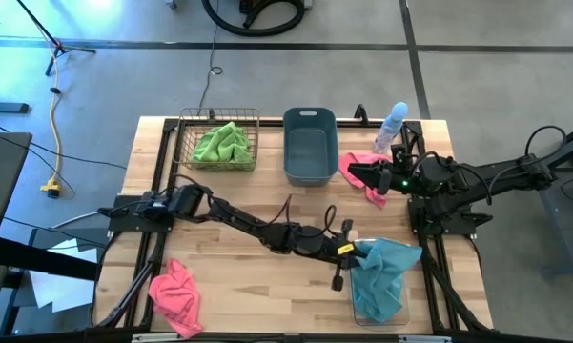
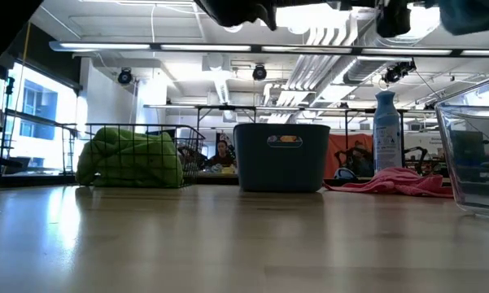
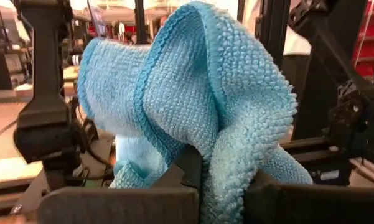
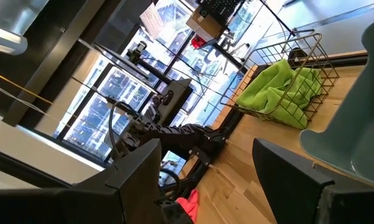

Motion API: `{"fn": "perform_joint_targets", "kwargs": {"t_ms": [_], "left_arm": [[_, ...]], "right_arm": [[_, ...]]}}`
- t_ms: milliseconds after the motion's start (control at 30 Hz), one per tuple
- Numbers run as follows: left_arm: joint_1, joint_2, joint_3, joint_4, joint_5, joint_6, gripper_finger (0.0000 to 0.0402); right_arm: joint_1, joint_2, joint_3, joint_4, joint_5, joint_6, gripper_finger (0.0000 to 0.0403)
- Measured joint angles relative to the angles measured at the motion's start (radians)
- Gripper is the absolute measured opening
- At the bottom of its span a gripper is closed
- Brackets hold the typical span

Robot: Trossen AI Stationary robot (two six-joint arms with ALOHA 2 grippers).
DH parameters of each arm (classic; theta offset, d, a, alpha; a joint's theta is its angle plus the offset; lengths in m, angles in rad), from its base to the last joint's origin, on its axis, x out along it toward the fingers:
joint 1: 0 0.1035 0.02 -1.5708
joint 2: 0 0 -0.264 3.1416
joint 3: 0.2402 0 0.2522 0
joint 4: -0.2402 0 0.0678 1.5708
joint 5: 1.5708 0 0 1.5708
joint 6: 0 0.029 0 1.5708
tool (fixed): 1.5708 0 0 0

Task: Sort microfiber towel by color & place in baskets
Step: Put the blue towel into the transparent bin

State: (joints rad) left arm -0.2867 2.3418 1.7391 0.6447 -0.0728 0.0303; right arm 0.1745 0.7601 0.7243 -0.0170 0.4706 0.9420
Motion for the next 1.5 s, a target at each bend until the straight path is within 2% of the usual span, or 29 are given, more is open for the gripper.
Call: {"fn": "perform_joint_targets", "kwargs": {"t_ms": [267,500,767,933,1167,1333,1500], "left_arm": [[-0.004,0.070,0.059,-0.003,-0.006,-0.001,0.0031],[-0.002,0.073,0.060,-0.092,-0.019,0.007,0.0064],[-0.005,0.073,0.060,-0.079,-0.010,0.007,0.0138],[-0.004,0.073,0.064,-0.141,-0.010,-0.001,0.0188],[-0.001,0.072,0.184,-0.420,-0.009,0.030,0.0229],[0.002,0.069,0.306,-0.644,-0.009,0.050,0.0235],[0.009,0.063,0.399,-0.794,-0.004,0.093,0.0235]], "right_arm": [[0.000,0.001,0.000,-0.001,0.001,0.000,0.0250],[0.000,0.001,0.000,-0.001,-0.003,-0.004,0.0250],[0.000,0.001,0.000,-0.001,-0.007,-0.008,0.0250],[0.000,0.001,0.000,-0.001,-0.011,-0.008,0.0250],[0.000,0.001,0.000,-0.001,-0.012,-0.008,0.0250],[0.000,0.001,0.000,-0.001,-0.016,-0.008,0.0250],[0.000,-0.007,0.000,-0.001,-0.016,-0.026,0.0250]]}}
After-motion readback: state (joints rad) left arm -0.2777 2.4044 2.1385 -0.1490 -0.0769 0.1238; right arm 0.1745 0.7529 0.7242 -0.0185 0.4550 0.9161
